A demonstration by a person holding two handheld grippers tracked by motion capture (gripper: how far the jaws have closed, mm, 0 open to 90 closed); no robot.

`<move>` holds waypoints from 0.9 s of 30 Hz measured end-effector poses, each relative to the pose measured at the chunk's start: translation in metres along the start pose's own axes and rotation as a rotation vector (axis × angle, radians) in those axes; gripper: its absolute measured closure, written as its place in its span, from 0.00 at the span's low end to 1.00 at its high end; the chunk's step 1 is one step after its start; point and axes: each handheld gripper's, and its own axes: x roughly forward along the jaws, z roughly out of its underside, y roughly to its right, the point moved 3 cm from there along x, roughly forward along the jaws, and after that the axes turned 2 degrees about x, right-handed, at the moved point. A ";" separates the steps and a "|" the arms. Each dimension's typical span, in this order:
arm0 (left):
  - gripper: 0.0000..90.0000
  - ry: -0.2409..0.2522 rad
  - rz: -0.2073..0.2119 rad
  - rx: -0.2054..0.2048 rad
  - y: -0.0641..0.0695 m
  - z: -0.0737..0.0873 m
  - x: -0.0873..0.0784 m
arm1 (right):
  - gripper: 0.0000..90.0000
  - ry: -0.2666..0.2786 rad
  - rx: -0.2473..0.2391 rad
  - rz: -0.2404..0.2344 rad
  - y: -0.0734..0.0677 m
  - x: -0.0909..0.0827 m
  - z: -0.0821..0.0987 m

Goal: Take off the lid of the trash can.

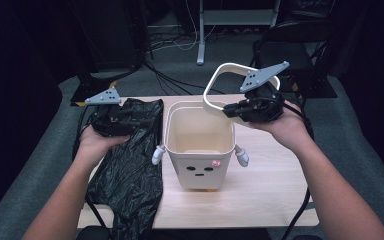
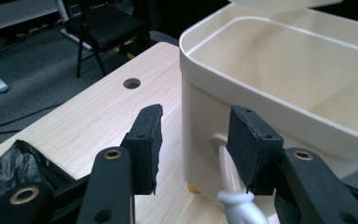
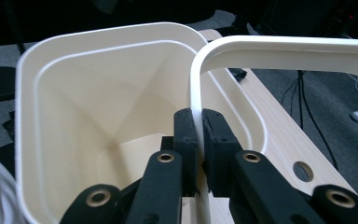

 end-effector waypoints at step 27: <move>0.60 0.041 -0.090 -0.055 0.004 0.072 -0.017 | 0.94 -0.020 0.146 0.174 0.053 -0.003 0.026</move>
